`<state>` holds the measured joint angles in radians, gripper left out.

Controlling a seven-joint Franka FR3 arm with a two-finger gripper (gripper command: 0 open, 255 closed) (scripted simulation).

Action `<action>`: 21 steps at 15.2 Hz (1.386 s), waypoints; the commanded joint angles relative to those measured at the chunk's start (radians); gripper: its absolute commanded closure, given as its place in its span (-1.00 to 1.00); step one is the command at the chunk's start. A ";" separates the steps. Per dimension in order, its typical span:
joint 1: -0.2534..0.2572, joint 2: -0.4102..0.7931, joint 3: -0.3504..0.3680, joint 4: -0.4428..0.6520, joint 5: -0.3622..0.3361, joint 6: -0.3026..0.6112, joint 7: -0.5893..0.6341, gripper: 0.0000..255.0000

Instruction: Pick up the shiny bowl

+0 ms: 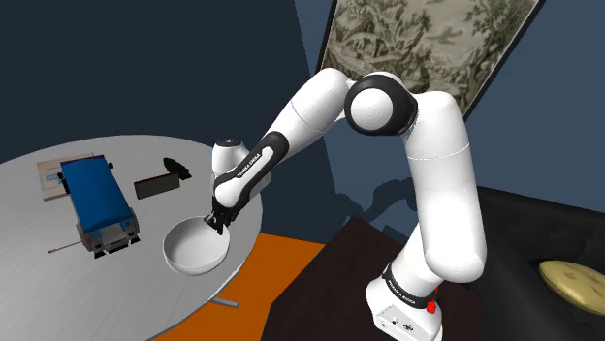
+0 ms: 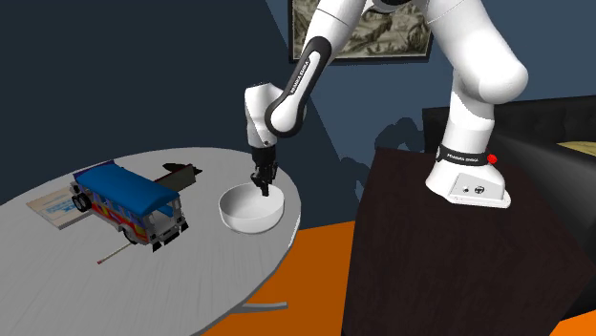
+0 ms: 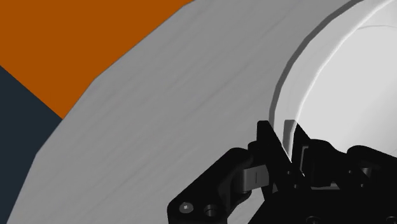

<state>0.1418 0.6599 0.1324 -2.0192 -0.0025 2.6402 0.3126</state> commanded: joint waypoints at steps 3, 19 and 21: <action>0.000 0.001 0.000 0.000 0.000 0.001 0.000 1.00; -0.015 -0.158 0.018 -0.041 0.017 -0.117 -0.002 1.00; -0.017 -0.180 0.020 -0.043 0.020 -0.136 -0.002 1.00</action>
<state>0.1274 0.4930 0.1511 -2.0590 0.0152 2.5134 0.3117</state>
